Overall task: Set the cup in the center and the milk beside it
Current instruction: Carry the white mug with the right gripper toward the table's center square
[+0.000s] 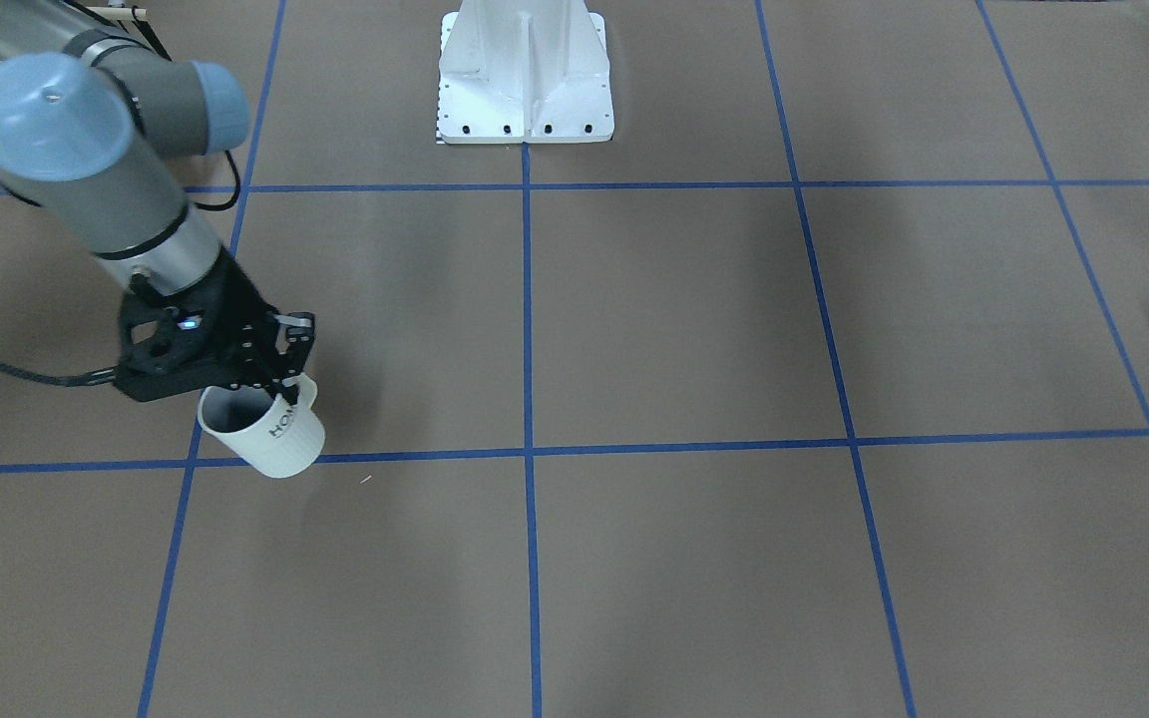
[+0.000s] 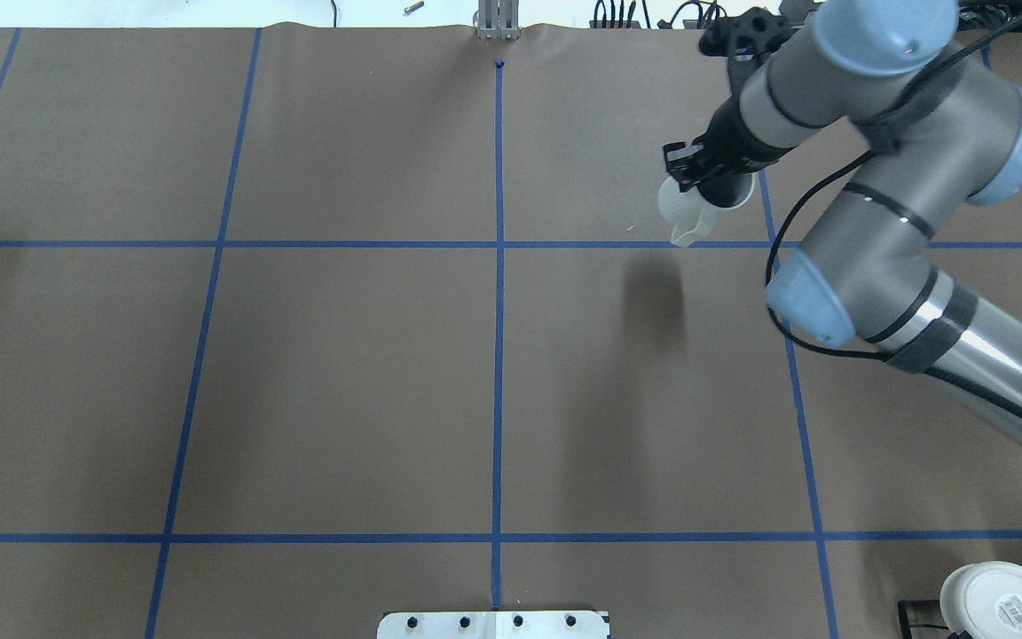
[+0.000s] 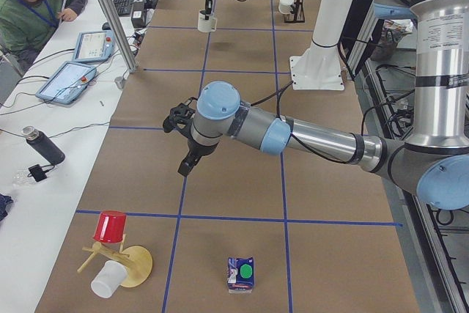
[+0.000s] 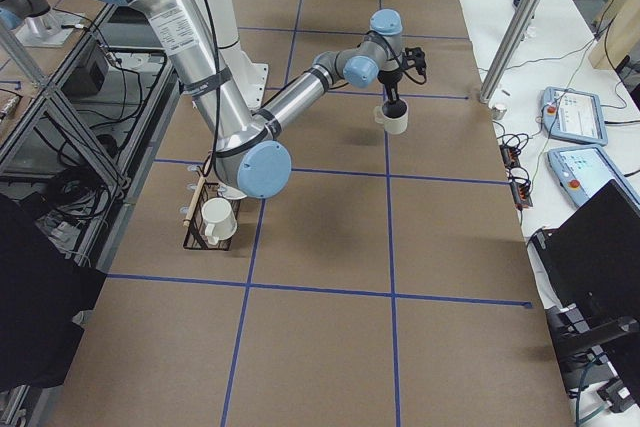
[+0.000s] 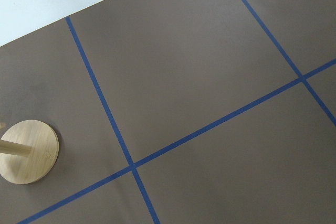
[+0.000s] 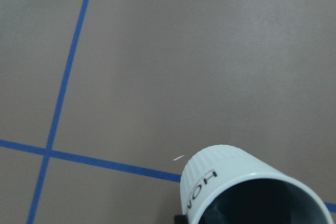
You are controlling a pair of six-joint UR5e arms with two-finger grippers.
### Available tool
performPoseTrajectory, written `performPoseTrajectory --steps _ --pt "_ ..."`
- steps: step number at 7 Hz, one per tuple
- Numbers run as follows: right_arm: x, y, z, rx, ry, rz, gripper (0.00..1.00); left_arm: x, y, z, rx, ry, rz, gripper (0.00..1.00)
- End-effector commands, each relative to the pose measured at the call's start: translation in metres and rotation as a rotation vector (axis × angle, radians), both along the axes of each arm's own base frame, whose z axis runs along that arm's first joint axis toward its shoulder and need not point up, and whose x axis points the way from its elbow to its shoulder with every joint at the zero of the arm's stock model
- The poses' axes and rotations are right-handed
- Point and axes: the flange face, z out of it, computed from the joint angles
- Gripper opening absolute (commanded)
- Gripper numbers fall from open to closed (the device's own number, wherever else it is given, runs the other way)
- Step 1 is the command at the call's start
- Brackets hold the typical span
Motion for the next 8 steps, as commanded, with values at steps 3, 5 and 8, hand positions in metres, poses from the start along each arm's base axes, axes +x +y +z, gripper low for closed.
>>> performPoseTrajectory --steps 3,5,8 --pt "-0.164 0.098 -0.115 -0.12 0.133 0.015 0.0 0.0 0.01 0.013 -0.026 0.001 0.0 0.98" --pt "-0.222 0.106 -0.139 -0.161 0.168 -0.005 0.0 0.0 0.01 0.015 -0.03 0.002 -0.001 0.99" --pt "-0.243 0.129 -0.128 -0.177 0.184 -0.043 0.14 0.0 0.01 0.014 -0.027 0.002 -0.002 0.99"
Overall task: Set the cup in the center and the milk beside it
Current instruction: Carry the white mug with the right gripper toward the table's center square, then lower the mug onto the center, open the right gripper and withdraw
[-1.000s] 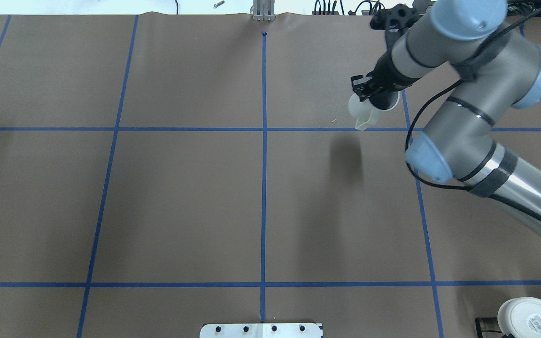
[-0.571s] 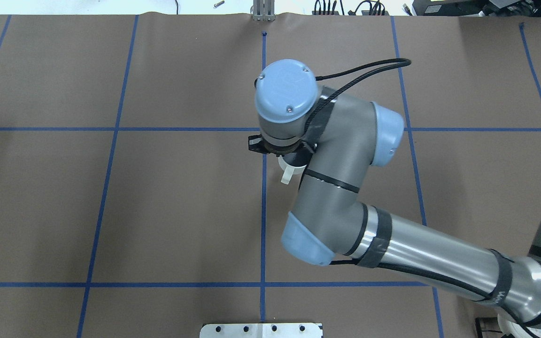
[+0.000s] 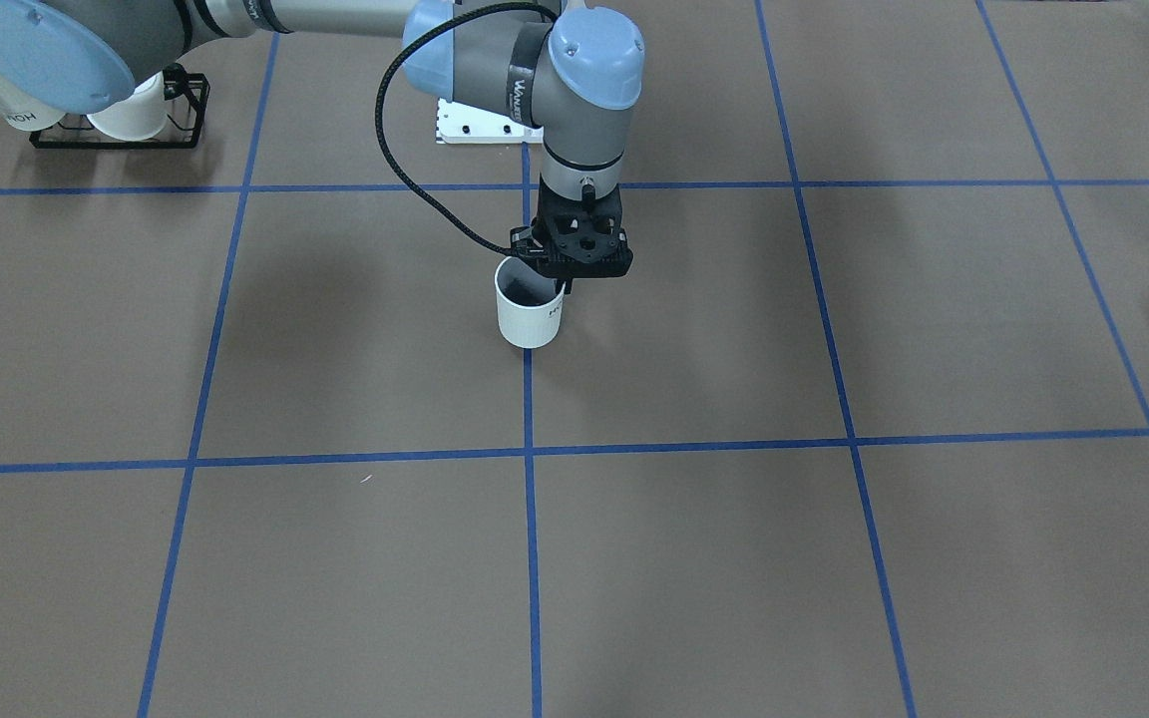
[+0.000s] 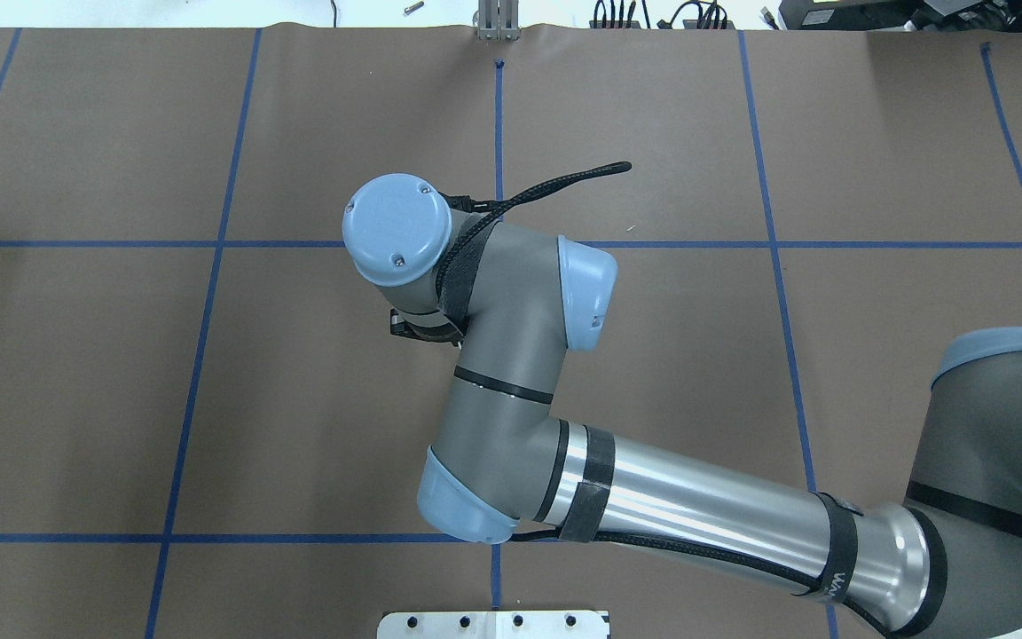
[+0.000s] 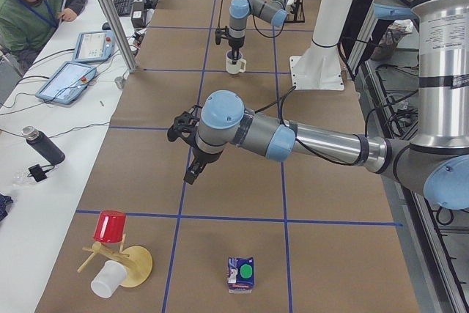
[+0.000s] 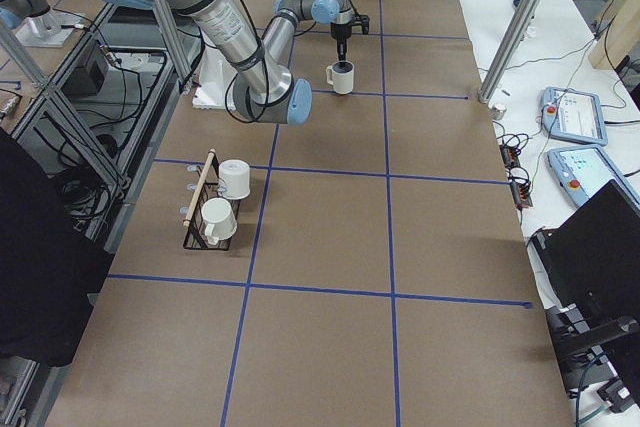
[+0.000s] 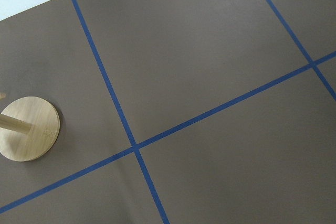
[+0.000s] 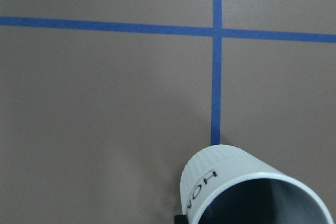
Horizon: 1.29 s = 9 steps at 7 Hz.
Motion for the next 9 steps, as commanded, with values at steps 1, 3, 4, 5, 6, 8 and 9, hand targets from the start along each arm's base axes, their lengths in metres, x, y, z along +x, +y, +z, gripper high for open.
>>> performPoseTrajectory --steps 1,3,4,5,6,8,9 --pt "-0.009 0.009 0.005 -0.013 0.006 -0.008 0.53 0.0 0.0 0.0 0.0 0.0 -0.001 0.98" --pt "0.001 0.004 -0.01 0.002 -0.019 0.003 1.0 0.001 0.0 0.0 0.0 0.0 0.001 0.99" --pt "0.034 -0.011 -0.033 0.033 -0.073 0.025 1.0 0.001 -0.001 -0.001 0.002 0.0 0.001 0.98" --pt "0.075 -0.039 -0.045 0.023 -0.114 0.055 1.0 0.001 -0.001 0.001 -0.002 0.002 0.001 0.98" --pt "0.116 -0.081 -0.041 0.08 -0.073 0.022 1.0 0.001 -0.001 0.005 -0.006 0.0 0.003 0.98" --pt "0.273 -0.189 0.062 0.177 -0.105 -0.163 1.0 0.001 0.013 0.029 -0.029 -0.004 0.002 0.99" --pt "0.359 -0.205 0.13 0.204 -0.103 -0.199 1.0 0.001 0.014 0.033 -0.016 -0.002 -0.003 0.99"
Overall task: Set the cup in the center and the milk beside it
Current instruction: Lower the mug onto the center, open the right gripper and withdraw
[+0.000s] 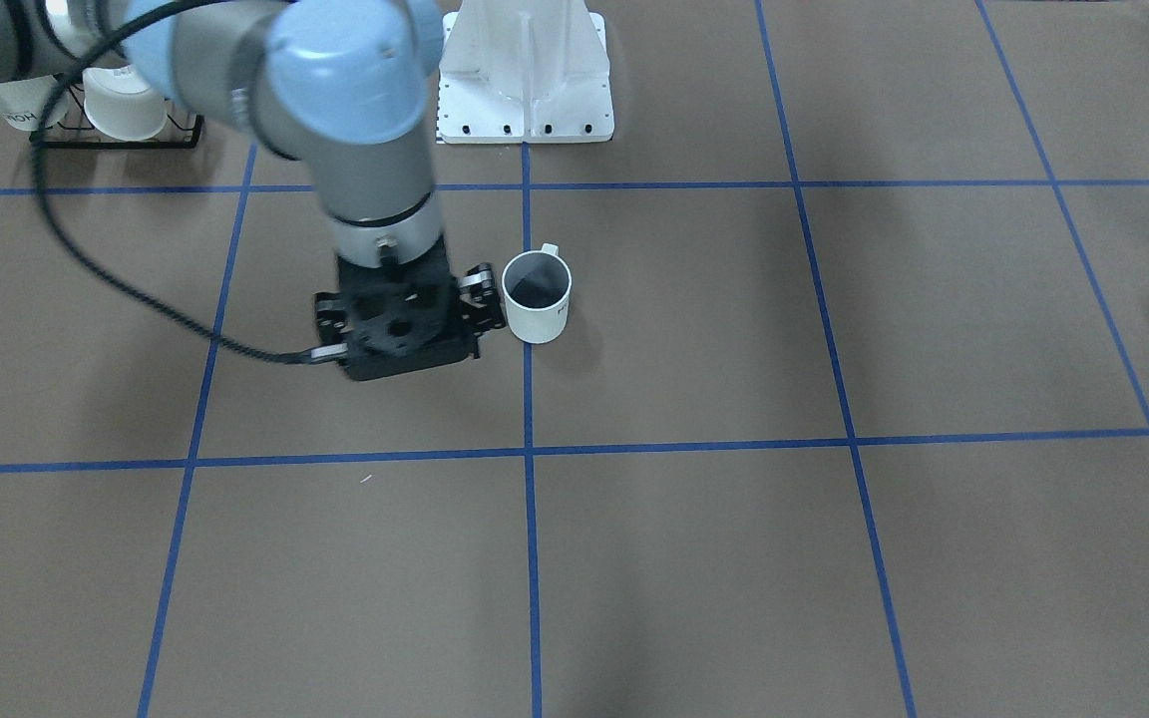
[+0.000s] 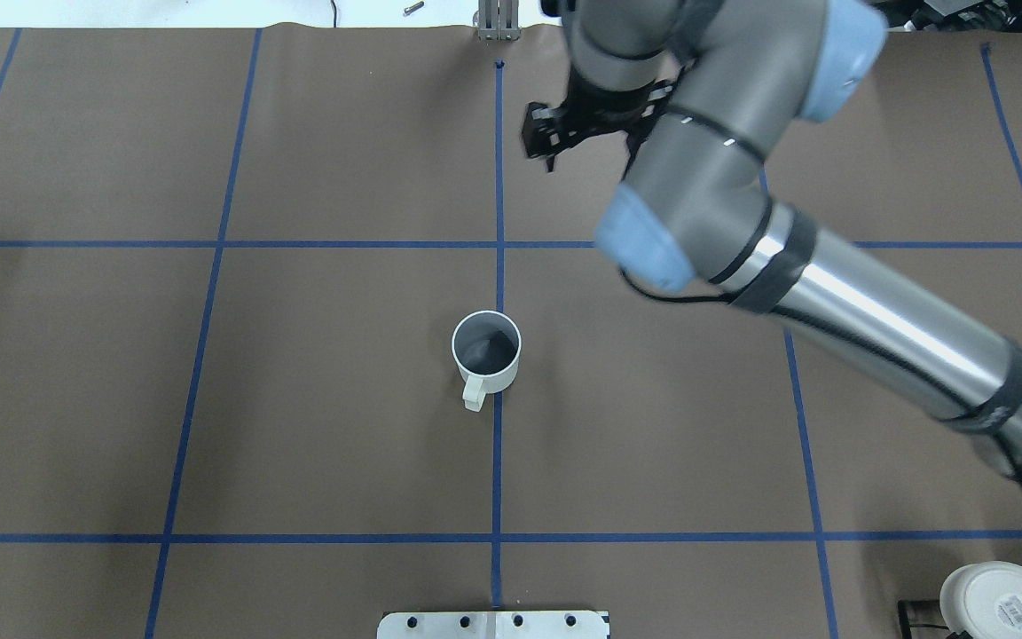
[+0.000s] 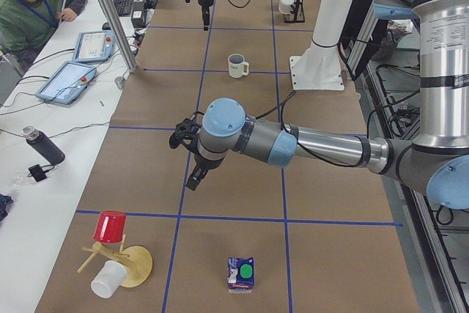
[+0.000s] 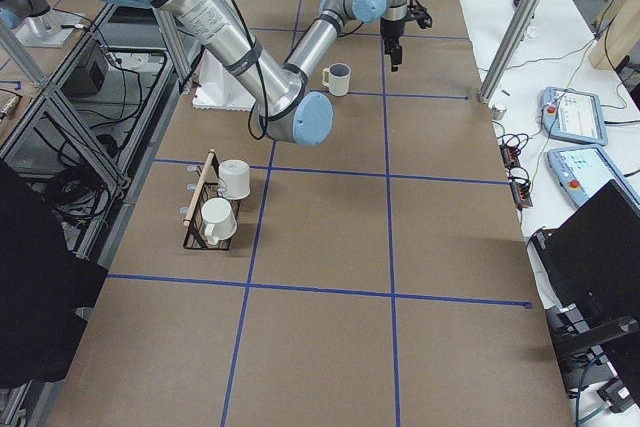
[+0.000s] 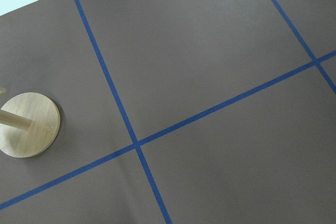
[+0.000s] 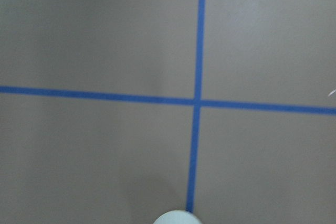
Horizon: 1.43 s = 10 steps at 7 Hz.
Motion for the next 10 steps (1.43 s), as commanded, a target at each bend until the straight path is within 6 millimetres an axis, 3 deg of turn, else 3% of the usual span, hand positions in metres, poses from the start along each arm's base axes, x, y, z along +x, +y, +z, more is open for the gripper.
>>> performPoseTrajectory --steps 1,2,3,4,5,6,7,8,9,10 --pt "0.179 -0.033 0.135 0.094 0.019 -0.096 1.0 -0.001 0.007 0.015 -0.002 -0.008 -0.004 0.99" --pt "0.244 -0.018 0.193 0.108 0.058 -0.102 1.0 -0.009 0.009 0.028 -0.004 -0.015 -0.004 1.0" --pt "0.309 -0.002 0.244 0.12 0.055 -0.134 1.0 -0.042 0.012 0.052 0.014 -0.036 -0.017 1.0" --pt "0.376 0.026 0.305 0.089 0.031 -0.125 1.0 -0.061 0.018 0.077 -0.003 -0.042 -0.032 1.0" --pt "0.427 0.055 0.349 0.054 0.054 -0.083 1.0 -0.079 0.028 0.098 -0.04 -0.034 -0.073 0.99" --pt "0.457 0.076 0.368 0.035 0.084 -0.04 1.0 -0.087 0.027 0.128 -0.061 -0.033 -0.058 0.99" --pt "0.461 0.081 0.379 0.019 0.15 -0.031 1.0 -0.098 0.014 0.168 -0.084 -0.03 -0.031 0.99" --pt "0.463 0.09 0.391 0.004 0.173 -0.032 1.0 -0.097 0.022 0.179 -0.116 -0.02 -0.044 0.99" --pt "0.463 0.093 0.393 0.015 0.17 -0.029 1.0 -0.087 0.059 0.203 -0.161 -0.006 -0.043 0.99" --pt "0.463 0.095 0.397 0.014 0.172 -0.031 1.0 -0.075 0.101 0.214 -0.172 -0.002 -0.057 0.99"
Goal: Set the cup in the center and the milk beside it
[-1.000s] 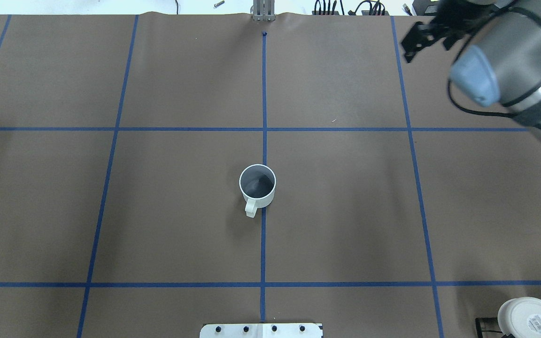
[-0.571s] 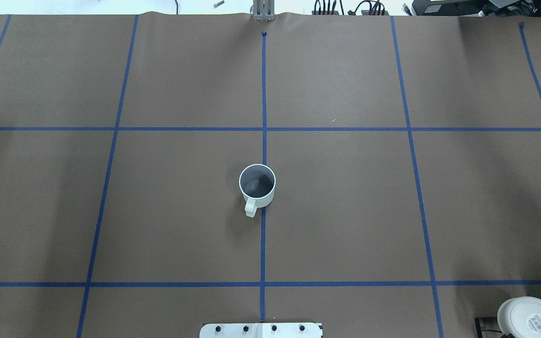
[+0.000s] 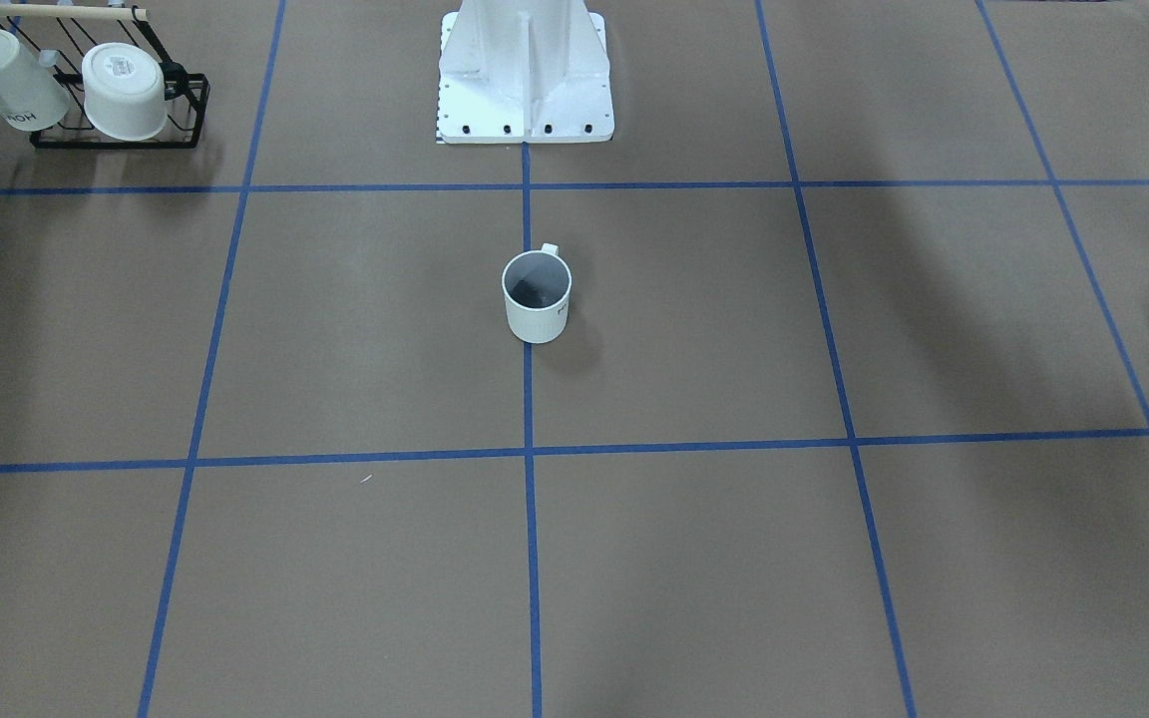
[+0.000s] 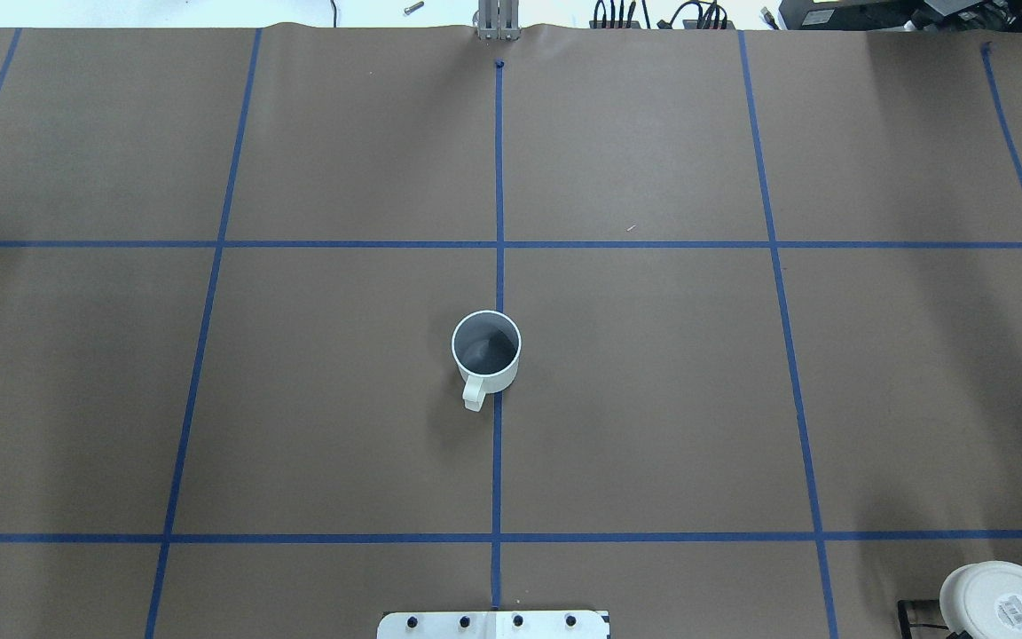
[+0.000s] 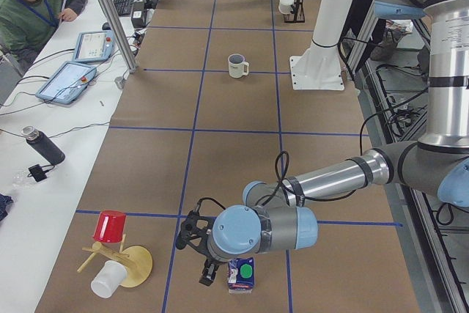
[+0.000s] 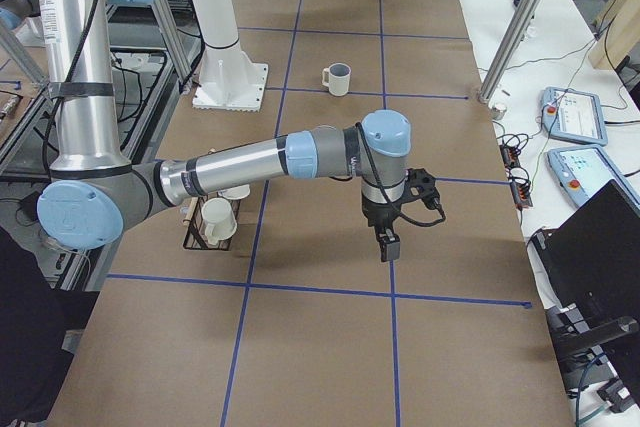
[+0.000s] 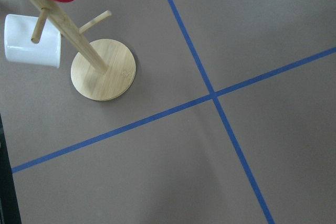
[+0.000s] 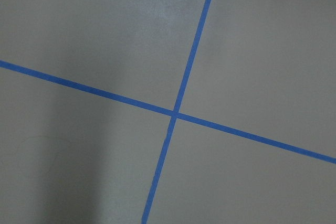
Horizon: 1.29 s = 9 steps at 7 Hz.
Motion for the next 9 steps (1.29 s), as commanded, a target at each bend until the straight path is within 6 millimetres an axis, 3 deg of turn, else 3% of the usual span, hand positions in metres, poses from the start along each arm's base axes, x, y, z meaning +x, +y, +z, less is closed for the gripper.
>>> performPoseTrajectory --steps 1,3,7,9 --pt "0.001 0.004 0.005 0.01 0.007 0.001 1.0 0.019 0.068 0.027 -0.034 0.011 -0.032 0.99" --pt "0.0 0.003 0.006 0.023 0.009 0.001 1.0 0.015 0.062 0.022 -0.01 -0.001 -0.03 0.99" --pt "0.0 0.002 0.007 0.02 0.011 0.004 1.0 0.007 0.044 0.045 -0.044 -0.037 -0.027 0.99" --pt "0.0 0.002 0.007 0.025 0.014 0.004 1.0 0.009 0.051 0.051 -0.064 -0.031 -0.033 0.99"
